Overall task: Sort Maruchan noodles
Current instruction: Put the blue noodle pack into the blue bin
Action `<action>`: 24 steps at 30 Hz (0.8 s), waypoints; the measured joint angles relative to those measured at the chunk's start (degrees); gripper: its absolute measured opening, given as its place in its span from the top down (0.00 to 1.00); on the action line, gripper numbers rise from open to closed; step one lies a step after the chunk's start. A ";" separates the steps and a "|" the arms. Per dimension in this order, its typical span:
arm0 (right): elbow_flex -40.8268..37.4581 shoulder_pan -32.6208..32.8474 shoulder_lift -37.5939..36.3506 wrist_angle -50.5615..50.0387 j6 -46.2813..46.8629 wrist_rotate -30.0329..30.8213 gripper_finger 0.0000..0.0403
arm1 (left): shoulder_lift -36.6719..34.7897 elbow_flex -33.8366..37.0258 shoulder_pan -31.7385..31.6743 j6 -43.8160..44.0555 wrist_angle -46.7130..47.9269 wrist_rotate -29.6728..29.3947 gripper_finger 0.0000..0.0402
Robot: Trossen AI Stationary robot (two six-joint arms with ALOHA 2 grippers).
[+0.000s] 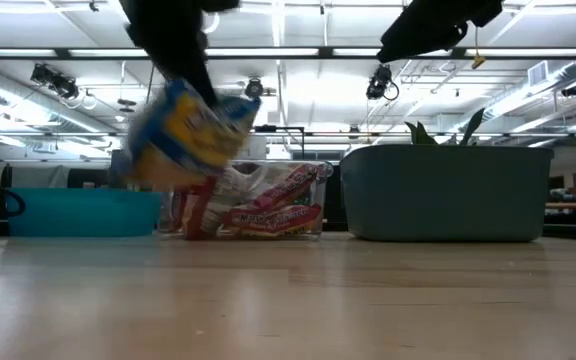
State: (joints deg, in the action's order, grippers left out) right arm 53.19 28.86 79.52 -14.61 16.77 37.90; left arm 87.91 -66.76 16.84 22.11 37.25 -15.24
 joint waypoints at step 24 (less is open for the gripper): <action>-5.09 -0.33 -0.01 10.88 -4.27 -0.08 0.44 | -22.38 7.43 -18.29 5.31 33.11 -18.66 0.99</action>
State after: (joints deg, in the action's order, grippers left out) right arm 48.10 28.53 79.50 -3.73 12.49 37.82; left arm 65.53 -59.33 -1.45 27.42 70.35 -33.90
